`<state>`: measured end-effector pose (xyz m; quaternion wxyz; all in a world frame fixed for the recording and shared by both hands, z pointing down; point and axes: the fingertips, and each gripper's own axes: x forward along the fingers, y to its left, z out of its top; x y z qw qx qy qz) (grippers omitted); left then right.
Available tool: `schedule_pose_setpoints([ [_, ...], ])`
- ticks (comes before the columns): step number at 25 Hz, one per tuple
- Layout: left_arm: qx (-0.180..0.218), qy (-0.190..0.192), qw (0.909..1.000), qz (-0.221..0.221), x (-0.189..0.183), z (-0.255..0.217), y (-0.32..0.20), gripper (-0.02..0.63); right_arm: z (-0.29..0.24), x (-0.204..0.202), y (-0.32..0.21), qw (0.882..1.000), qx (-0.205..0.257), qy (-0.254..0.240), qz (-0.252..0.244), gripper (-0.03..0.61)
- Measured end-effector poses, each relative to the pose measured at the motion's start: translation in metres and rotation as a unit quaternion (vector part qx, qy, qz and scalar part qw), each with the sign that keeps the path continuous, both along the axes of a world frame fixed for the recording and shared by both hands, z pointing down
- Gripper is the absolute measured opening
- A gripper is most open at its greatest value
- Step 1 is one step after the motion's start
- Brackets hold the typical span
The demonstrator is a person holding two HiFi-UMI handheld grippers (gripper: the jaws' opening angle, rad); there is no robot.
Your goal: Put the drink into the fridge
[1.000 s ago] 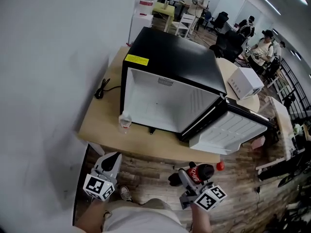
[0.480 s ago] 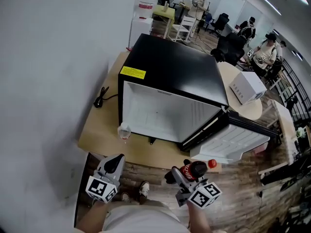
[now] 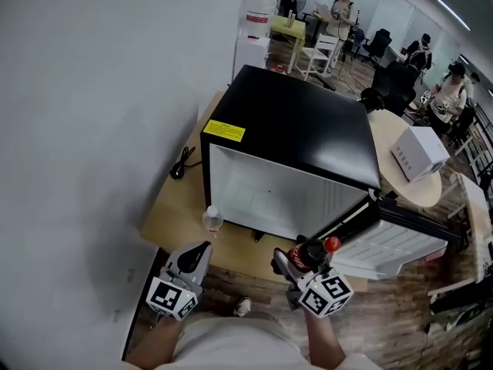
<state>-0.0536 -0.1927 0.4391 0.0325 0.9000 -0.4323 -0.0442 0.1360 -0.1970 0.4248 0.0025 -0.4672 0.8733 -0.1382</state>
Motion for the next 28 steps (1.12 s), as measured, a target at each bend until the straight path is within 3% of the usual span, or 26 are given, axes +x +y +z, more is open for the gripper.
schedule_pose_setpoints([
  [13, -0.01, -0.014, 0.9991, -0.038, 0.0, 0.0, -0.004, 0.014, 0.036, -0.007, -0.08, 0.998, 0.016, 0.068, -0.005, 0.319],
  [28, -0.021, -0.04, 0.9973, -0.059, 0.004, 0.001, -0.016, 0.014, 0.084, -0.005, -0.165, 0.995, 0.008, 0.1, 0.006, 0.319],
])
